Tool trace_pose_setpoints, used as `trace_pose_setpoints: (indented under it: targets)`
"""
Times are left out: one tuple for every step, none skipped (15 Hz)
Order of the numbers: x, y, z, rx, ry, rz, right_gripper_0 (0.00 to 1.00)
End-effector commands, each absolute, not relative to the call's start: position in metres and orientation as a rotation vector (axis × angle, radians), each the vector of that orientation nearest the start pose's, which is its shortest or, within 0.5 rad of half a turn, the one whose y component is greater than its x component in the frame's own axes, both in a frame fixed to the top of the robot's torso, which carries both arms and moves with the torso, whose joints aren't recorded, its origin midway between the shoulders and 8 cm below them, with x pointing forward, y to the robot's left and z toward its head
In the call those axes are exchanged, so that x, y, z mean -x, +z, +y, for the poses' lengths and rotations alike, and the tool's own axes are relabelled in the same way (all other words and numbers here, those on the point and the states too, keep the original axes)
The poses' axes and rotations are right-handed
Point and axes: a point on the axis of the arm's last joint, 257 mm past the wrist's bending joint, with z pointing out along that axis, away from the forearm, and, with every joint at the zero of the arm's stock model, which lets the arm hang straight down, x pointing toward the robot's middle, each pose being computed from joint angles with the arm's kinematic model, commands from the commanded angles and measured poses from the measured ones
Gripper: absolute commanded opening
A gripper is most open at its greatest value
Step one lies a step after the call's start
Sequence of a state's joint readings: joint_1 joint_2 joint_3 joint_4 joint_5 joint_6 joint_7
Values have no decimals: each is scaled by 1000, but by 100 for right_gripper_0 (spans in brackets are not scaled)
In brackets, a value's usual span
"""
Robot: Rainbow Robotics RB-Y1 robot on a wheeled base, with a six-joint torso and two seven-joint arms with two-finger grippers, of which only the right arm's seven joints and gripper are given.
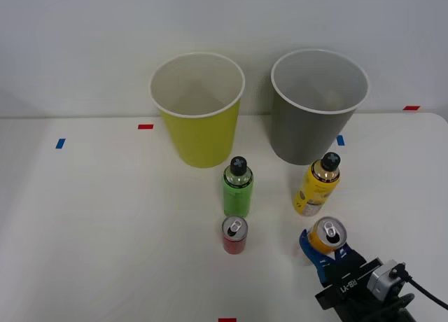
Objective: Put cans in the gray bin, plastic bottles in the light green bin
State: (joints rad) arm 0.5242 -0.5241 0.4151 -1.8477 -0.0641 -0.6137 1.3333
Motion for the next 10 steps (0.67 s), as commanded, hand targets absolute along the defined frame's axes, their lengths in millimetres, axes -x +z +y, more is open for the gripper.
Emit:
trace_pose_setpoints:
  targets:
    - [-324, -188, -155, 277, 478, 1302, 0]
    - [-325, -174, -153, 260, 501, 1274, 0]
    - [-325, -157, -149, 242, 525, 1247, 0]
    - [-328, -140, -142, 231, 546, 1237, 0]
    - [-332, -117, -131, 217, 571, 1233, 0]
    - [-335, -92, -121, 195, 599, 1233, 0]
    - [-340, -68, -113, 175, 614, 1234, 0]
    - [-346, -50, -111, 157, 619, 1232, 0]
    - [-355, -33, -110, 133, 620, 1227, 0]
    - [-366, -25, -110, 111, 623, 1222, 0]
